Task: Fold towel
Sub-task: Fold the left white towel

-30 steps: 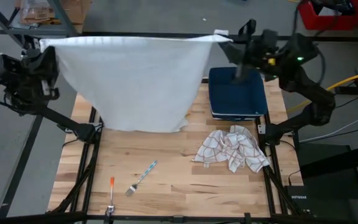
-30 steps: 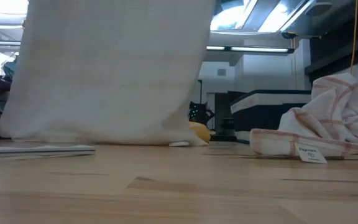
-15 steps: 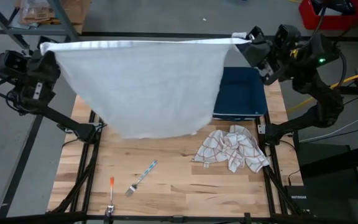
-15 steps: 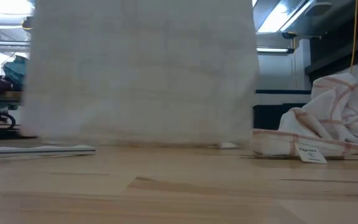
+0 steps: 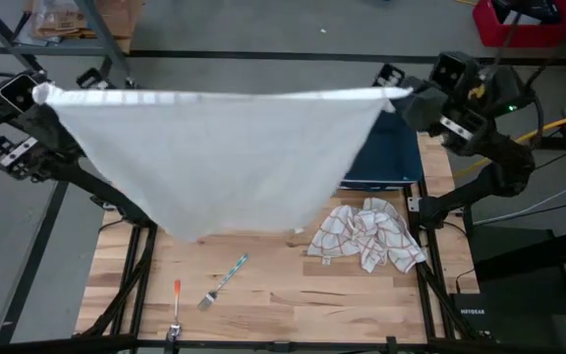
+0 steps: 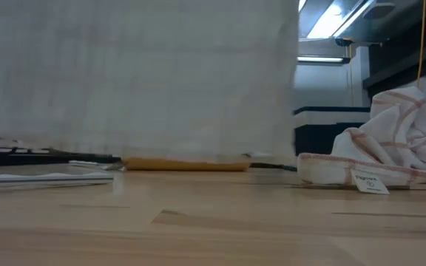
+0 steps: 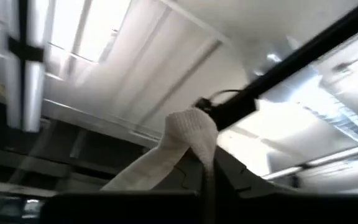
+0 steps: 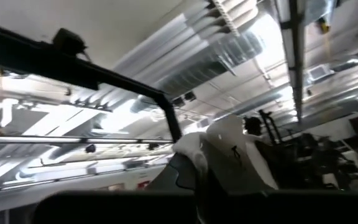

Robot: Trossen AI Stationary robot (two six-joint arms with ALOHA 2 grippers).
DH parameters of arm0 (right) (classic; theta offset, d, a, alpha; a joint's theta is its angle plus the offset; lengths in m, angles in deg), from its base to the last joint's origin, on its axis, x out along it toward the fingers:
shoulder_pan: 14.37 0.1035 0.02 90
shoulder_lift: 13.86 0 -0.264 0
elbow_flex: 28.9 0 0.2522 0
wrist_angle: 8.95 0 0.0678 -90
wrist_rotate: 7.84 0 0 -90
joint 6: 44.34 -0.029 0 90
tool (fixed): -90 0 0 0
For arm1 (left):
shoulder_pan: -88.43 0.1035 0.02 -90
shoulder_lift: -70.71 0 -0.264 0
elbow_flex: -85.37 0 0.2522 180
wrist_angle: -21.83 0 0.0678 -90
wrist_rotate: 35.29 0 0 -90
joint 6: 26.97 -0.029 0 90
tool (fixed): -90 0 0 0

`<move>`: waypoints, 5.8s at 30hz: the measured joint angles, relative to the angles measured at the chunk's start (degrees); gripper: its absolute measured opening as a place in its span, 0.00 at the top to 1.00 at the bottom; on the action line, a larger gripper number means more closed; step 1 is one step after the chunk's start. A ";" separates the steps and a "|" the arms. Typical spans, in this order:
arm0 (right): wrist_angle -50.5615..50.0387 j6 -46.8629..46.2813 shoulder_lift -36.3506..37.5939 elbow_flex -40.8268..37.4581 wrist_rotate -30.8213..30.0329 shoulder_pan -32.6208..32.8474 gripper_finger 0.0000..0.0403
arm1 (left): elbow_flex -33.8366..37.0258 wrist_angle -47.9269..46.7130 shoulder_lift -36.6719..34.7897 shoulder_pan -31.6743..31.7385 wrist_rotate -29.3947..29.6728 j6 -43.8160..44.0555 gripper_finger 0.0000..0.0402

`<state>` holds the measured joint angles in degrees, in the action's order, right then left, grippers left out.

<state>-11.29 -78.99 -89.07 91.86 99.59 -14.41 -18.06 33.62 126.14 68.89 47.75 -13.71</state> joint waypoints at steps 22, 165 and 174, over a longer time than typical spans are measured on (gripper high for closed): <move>-3.71 18.74 -1.04 0.04 -6.96 25.37 0.99 | -6.62 -6.92 13.49 -28.63 15.18 -26.49 1.00; -43.16 18.58 -10.13 -0.04 -52.87 34.44 0.99 | -5.99 -34.26 19.60 -56.86 96.98 -31.55 1.00; -57.59 17.98 -10.35 -0.04 -54.10 30.18 0.99 | -4.50 -66.77 14.82 -53.56 96.95 -2.08 1.00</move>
<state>-68.89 -61.01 -99.42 91.82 45.49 15.76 -22.56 -33.15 140.95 15.33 144.70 -15.79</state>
